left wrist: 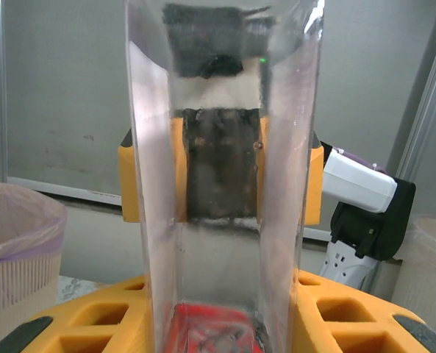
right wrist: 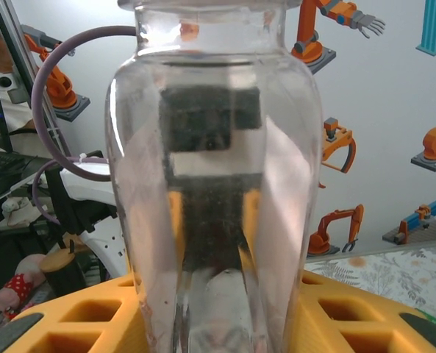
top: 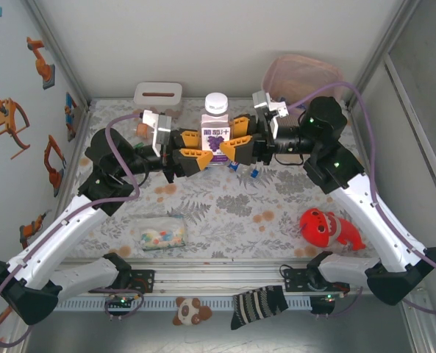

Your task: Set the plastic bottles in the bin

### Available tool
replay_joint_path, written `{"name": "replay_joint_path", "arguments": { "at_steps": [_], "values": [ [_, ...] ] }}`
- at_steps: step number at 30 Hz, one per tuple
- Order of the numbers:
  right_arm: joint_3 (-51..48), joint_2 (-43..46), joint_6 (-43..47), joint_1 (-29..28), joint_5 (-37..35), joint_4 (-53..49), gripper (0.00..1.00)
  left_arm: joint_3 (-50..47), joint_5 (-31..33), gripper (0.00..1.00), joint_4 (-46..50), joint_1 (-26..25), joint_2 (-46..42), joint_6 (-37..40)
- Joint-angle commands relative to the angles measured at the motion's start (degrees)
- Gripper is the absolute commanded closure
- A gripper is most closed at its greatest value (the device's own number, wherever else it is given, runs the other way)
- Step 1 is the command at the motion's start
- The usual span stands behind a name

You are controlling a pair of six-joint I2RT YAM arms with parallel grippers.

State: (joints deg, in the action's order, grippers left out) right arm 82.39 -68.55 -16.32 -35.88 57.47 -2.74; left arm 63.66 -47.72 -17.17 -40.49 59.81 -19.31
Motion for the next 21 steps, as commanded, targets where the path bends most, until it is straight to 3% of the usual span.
{"name": "replay_joint_path", "arguments": {
  "at_steps": [1, 9, 11, 15, 21],
  "values": [
    [1.63, 0.28, -2.00, -0.51, 1.45, 4.02, 0.58, 1.07, -0.97, 1.00, -2.08, -0.21, -0.27, -0.63],
    [1.60, 0.03, -3.21, -0.60, 1.75, 5.57, 0.68, 0.98, -0.57, 0.99, -1.91, -0.22, -0.65, -0.64],
    [1.55, 0.00, -3.21, -0.60, 1.39, 5.57, 0.68, 1.01, 0.18, 0.82, -1.48, -0.28, -0.96, -0.56],
    [2.19, 0.11, -2.23, -0.60, -0.83, 3.79, 0.71, 0.93, 2.76, 0.62, 1.94, -0.20, -1.87, 1.37],
    [5.79, -0.06, 3.22, -0.51, -8.21, -5.98, 0.74, 1.48, 6.32, 0.48, 8.87, -0.12, -3.41, 4.67]
  ]
}}
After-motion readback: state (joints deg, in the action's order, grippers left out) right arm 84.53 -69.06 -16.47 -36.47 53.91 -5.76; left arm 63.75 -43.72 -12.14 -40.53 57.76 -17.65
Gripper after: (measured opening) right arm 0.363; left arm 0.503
